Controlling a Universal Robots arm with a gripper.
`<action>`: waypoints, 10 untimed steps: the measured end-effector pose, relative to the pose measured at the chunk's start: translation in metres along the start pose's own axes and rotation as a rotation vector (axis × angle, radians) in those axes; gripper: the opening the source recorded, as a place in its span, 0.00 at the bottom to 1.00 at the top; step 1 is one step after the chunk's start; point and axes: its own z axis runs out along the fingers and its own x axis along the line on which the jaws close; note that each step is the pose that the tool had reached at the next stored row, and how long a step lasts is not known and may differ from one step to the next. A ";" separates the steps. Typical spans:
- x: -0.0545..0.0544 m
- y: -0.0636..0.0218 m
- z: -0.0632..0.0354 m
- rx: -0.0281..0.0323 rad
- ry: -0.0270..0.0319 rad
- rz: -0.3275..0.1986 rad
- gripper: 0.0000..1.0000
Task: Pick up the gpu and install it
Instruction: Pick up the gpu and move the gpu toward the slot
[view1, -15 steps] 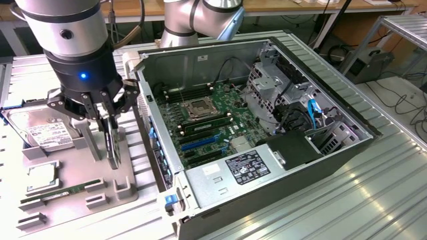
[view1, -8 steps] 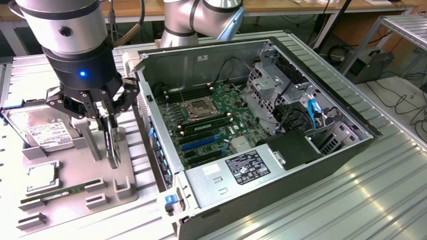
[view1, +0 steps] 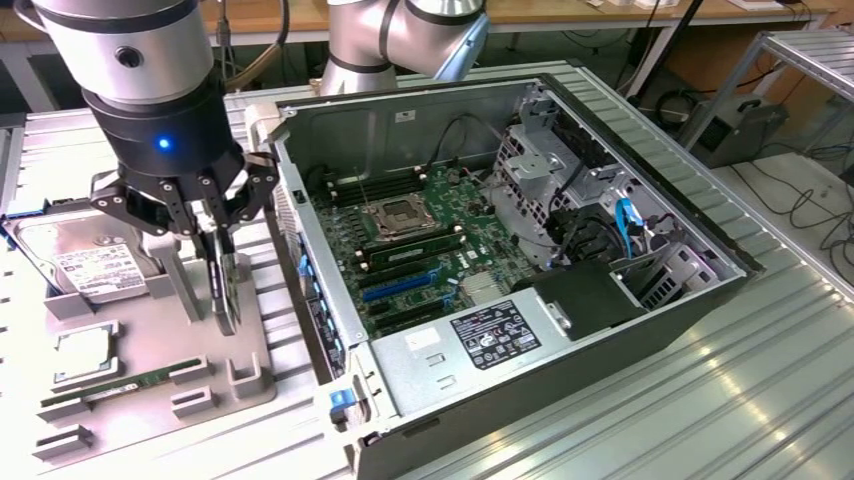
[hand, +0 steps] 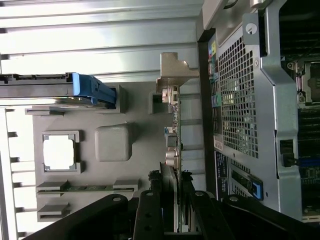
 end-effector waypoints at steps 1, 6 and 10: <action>0.000 0.0000 -0.0004 0.0000 0.0000 0.000 0.26; 0.000 0.0001 -0.0021 0.0000 0.0000 0.000 0.26; 0.000 0.0002 -0.0040 0.0001 0.0001 0.000 0.26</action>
